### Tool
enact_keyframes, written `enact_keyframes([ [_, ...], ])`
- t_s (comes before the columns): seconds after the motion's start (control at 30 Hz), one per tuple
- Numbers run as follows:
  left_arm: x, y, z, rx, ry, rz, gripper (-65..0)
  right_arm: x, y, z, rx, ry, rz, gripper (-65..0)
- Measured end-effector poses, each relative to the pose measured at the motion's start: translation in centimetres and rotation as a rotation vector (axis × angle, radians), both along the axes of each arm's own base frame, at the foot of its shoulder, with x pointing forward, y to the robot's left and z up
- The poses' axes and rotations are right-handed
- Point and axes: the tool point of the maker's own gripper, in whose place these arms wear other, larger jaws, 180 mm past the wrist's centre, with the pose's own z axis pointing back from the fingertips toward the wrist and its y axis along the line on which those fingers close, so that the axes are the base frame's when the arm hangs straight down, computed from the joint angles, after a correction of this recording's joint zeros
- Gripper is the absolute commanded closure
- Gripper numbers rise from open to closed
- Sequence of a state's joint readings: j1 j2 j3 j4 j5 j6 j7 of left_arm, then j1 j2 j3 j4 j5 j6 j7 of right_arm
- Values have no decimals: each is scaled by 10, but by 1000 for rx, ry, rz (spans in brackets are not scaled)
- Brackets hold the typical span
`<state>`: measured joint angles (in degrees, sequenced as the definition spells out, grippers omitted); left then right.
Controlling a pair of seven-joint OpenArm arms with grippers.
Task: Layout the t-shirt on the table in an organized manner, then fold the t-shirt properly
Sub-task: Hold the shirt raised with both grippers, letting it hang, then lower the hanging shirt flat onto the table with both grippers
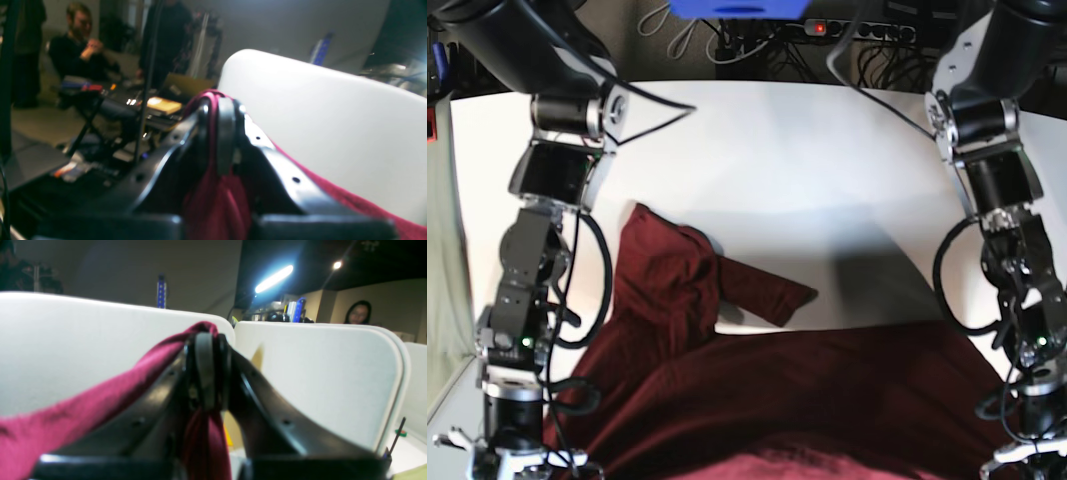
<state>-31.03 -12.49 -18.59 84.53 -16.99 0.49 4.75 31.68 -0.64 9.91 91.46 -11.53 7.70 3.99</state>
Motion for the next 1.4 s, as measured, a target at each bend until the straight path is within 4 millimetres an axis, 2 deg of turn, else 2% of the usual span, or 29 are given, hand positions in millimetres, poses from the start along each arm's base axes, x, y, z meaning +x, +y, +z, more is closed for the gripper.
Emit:
enact_keyframes([
  [0.2, -40, -18, 39, 70, -134, -13, -2, -38, 1, 9, -24, -65, -15, 0],
  [0.33, -59, -28, 49, 97, -169, -27, -2, -61, 2, 23, -42, -114, -28, 0],
  [0.47, -91, -38, 65, 137, -241, -30, -2, -93, 5, 43, -67, -203, -36, 0],
  [0.53, -102, -33, 63, 144, -248, -7, -2, -100, 1, 42, -46, -211, -33, 0],
  [0.7, -106, -22, 50, 137, -210, 18, -2, -106, -15, 39, -39, -203, -69, 0],
  [0.8, -109, -7, 38, 121, -177, 61, -2, -106, -20, 25, -41, -165, -82, 0],
  [0.93, -92, -4, 15, 106, -113, 45, -2, -95, -18, -7, -25, -67, -65, 0],
  [1.03, -72, 9, -23, 60, -1, 61, -2, -81, -8, -28, -20, -7, -28, 0],
  [1.1, -53, 8, -52, 34, 78, 44, -2, -68, -11, -50, -5, 55, -26, 0],
  [1.23, -12, 5, -94, -15, 197, 6, -2, -34, -15, -101, 35, 207, -17, 0],
  [1.33, 16, 4, -122, -54, 281, -10, -2, -7, -22, -125, 36, 275, -9, 0],
  [1.4, 39, 6, -144, -89, 363, -8, -2, 17, -31, -149, 58, 359, -16, 0],
])
